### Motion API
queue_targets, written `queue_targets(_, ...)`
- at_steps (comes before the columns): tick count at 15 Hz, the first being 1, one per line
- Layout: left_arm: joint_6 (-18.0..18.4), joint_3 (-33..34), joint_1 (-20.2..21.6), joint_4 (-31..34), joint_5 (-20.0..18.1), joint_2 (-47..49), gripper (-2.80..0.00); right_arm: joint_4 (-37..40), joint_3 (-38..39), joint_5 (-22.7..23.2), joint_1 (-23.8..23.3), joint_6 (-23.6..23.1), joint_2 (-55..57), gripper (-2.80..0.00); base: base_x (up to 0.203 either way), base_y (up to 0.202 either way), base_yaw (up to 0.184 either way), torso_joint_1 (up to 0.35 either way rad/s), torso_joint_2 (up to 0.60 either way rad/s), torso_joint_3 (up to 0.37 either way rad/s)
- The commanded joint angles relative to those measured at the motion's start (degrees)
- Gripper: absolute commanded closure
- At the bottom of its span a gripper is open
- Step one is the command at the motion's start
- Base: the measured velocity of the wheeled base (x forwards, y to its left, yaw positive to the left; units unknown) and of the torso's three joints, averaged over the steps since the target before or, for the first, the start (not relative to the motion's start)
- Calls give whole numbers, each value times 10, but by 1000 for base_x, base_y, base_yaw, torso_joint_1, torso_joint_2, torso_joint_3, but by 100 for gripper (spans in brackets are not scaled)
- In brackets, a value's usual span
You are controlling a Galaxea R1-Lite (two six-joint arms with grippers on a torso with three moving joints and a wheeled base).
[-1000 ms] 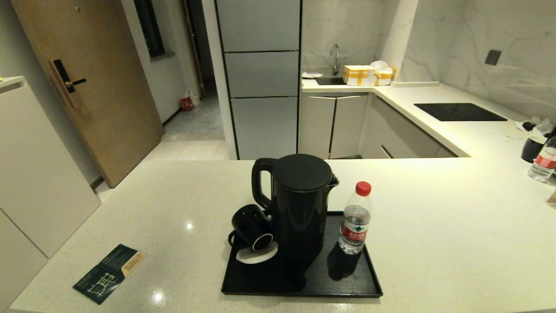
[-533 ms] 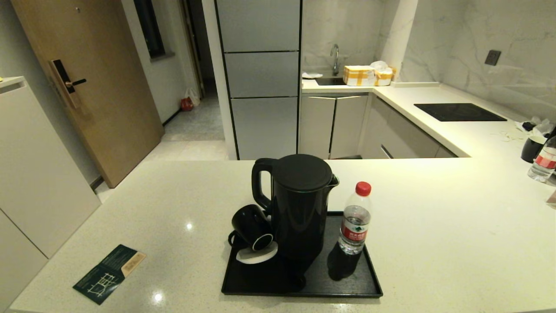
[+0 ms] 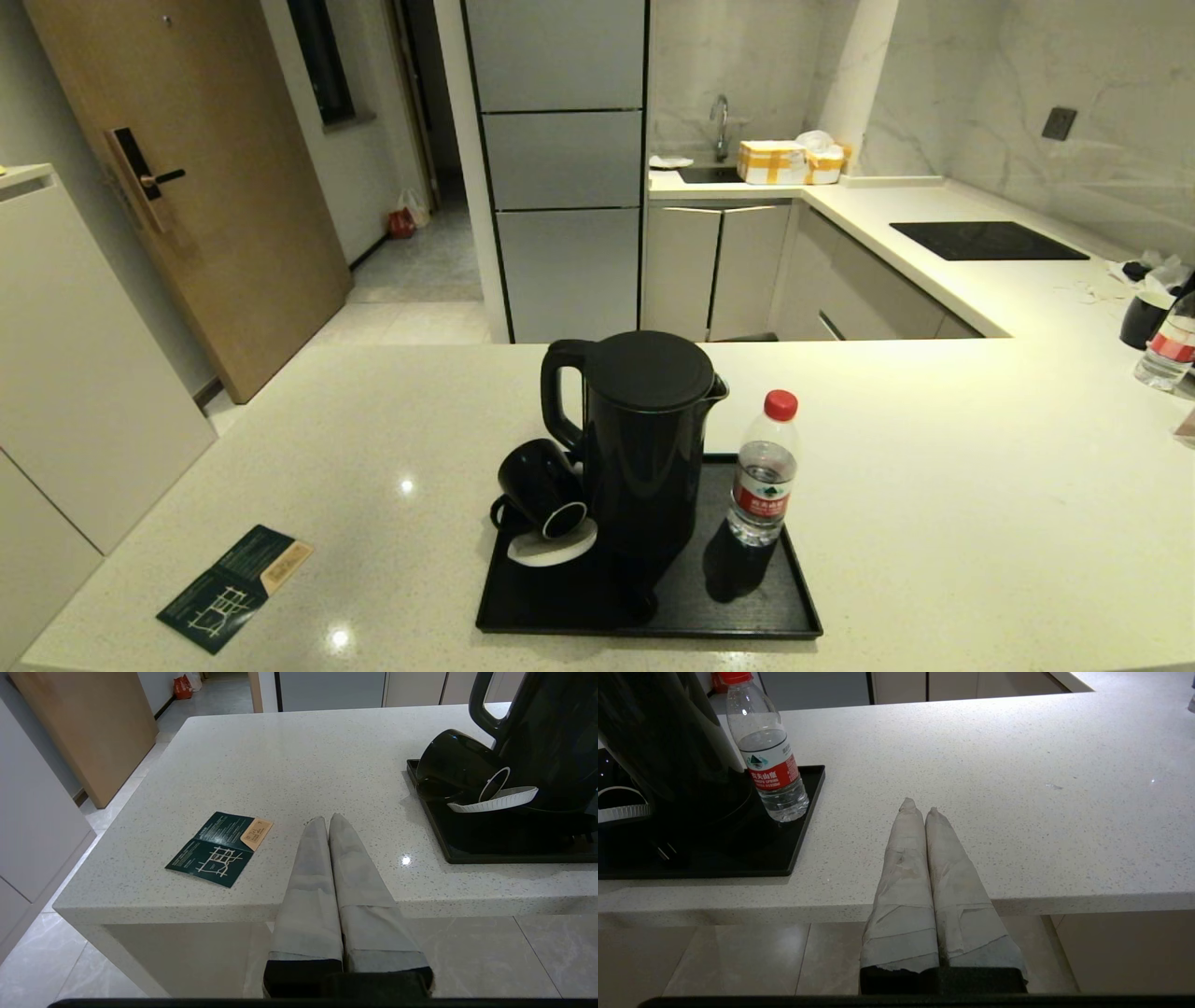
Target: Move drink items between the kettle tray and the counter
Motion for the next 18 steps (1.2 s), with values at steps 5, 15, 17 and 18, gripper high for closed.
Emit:
queue_targets(5, -2, 0, 0, 0, 0, -1, 0, 0, 0, 0, 0, 0, 0, 0, 0, 0, 0, 0, 0, 0)
queue_targets(15, -2, 0, 0, 0, 0, -1, 0, 0, 0, 0, 0, 0, 1, 0, 0, 0, 0, 0, 0, 0)
queue_targets(17, -2, 1, -1, 0, 0, -1, 0, 0, 0, 0, 0, 0, 1, 0, 0, 0, 0, 0, 0, 0)
queue_targets(18, -2, 0, 0, 0, 0, -1, 0, 0, 0, 0, 0, 0, 0, 0, 0, 0, 0, 0, 0, 0)
